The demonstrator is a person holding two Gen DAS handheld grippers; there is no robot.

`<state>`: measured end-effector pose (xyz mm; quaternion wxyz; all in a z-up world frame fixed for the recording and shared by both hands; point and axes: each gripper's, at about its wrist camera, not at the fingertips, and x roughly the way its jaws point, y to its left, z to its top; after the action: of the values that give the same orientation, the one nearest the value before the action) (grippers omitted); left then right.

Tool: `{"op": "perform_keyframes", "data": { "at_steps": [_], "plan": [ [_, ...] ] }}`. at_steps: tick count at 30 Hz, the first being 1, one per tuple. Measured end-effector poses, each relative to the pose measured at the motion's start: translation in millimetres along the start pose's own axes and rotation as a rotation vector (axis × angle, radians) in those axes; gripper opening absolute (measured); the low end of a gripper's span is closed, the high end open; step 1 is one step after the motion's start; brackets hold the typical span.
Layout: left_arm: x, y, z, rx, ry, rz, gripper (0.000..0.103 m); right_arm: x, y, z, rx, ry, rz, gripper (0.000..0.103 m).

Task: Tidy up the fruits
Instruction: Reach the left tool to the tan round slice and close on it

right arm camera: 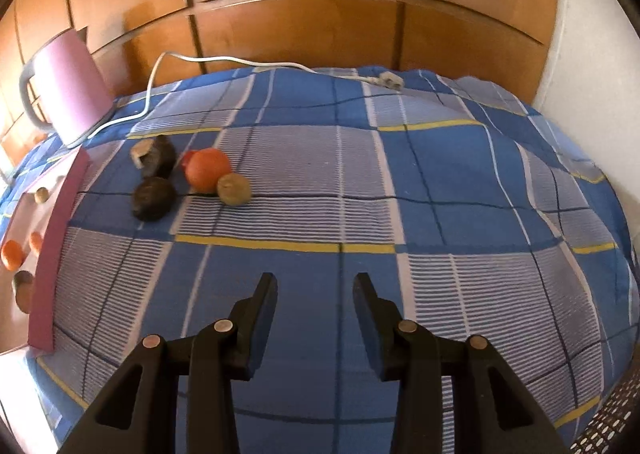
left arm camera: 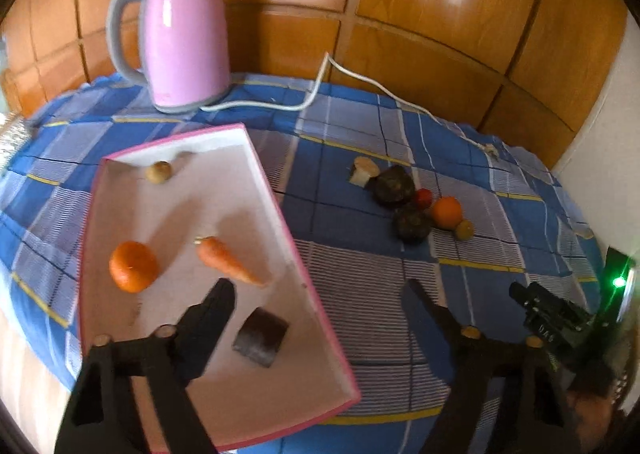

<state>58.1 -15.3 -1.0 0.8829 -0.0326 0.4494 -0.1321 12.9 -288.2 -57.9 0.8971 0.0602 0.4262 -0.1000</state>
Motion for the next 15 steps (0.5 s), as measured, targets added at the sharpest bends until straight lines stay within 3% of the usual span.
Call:
{"op": "perform_keyframes", "data": {
  "at_steps": [3, 15],
  "plan": [
    [8.2, -4.3, 9.0, -0.001, 0.025, -0.025, 0.064, 2.1, -4.0, -1.0, 0.008, 0.003, -0.002, 0.04],
    [61.0, -20.6, 67.8, -0.048, 0.101, -0.098, 0.044, 5.6, -3.1, 0.2, 0.007, 0.001, 0.02, 0.04]
  ]
}}
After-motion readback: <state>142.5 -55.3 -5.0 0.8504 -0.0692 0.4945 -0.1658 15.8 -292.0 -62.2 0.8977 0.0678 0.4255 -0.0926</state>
